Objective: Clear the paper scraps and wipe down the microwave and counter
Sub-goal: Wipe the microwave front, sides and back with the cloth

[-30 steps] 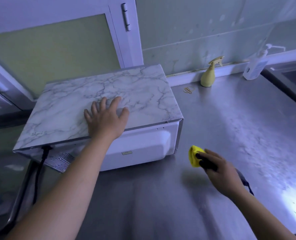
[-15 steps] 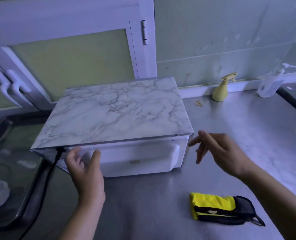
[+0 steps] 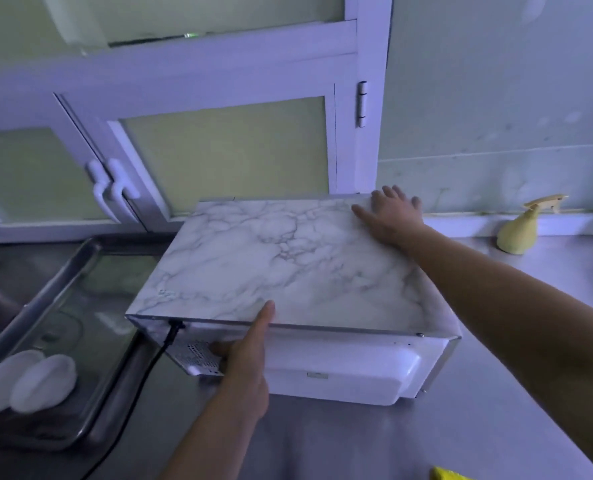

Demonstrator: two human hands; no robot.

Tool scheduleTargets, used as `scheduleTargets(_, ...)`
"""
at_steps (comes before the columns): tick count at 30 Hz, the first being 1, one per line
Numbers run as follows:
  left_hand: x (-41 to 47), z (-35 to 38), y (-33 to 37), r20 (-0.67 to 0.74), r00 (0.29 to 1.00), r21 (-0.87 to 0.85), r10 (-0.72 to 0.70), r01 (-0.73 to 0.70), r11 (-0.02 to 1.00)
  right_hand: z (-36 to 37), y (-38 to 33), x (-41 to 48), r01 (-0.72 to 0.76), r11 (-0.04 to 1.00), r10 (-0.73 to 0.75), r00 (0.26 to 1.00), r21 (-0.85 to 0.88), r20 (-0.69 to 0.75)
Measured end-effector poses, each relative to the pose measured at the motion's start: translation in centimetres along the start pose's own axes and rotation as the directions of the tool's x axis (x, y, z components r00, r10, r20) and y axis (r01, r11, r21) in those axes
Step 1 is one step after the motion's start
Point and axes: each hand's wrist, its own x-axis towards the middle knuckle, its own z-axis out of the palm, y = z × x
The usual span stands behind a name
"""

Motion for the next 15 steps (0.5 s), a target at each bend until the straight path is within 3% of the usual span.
scheduleTargets(5, 0.1, 0.3, -0.4, -0.025, 0.998, -0.126, 0.053, -0.056, 0.990, -0.1, 0.7, 3.5, -0.051, 0.998, 0.055, 0.993, -0.046, 0.105)
scheduleTargets(15, 0.8, -0.8, -0.7, 0.016, 0.996, -0.127, 0.086, -0.083, 0.988, 0.3, 1.4, 2.2, -0.074, 0.991, 0.081, 0.995, -0.109, 0.058)
